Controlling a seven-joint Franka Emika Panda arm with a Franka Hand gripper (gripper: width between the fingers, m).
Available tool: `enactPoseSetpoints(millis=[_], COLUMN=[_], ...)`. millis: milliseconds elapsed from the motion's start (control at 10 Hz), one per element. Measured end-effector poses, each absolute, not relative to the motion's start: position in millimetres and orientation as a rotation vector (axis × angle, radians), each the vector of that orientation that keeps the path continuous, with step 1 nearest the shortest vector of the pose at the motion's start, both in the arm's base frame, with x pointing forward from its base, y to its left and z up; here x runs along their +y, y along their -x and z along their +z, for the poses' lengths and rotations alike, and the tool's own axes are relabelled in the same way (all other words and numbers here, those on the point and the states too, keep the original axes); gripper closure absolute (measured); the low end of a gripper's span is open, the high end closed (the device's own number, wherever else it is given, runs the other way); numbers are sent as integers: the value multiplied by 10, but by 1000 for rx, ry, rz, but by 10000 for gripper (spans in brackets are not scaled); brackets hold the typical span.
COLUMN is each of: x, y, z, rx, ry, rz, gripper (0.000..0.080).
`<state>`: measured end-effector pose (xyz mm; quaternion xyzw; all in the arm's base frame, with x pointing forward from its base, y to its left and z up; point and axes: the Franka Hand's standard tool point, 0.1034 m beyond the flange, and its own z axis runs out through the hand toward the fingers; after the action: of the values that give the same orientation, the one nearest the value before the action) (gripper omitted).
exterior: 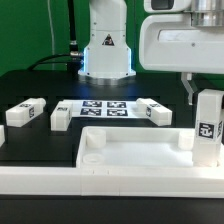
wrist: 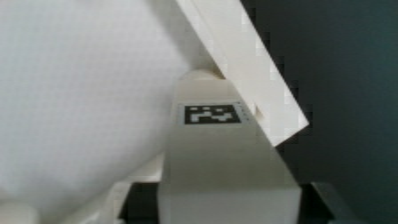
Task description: Assemble desk
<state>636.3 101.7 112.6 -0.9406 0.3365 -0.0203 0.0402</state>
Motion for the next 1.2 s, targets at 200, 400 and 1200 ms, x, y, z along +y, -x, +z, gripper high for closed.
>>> enactPoseSetpoints(millis=[200, 400, 1200], x=[1019, 1027, 1035], y=[-6361, -6357, -6335], z=[1126, 1122, 1103], rx=[1140, 1077, -124], ry=[2839, 2866, 3092], rz=[-57, -57, -81], gripper=[509, 422, 151])
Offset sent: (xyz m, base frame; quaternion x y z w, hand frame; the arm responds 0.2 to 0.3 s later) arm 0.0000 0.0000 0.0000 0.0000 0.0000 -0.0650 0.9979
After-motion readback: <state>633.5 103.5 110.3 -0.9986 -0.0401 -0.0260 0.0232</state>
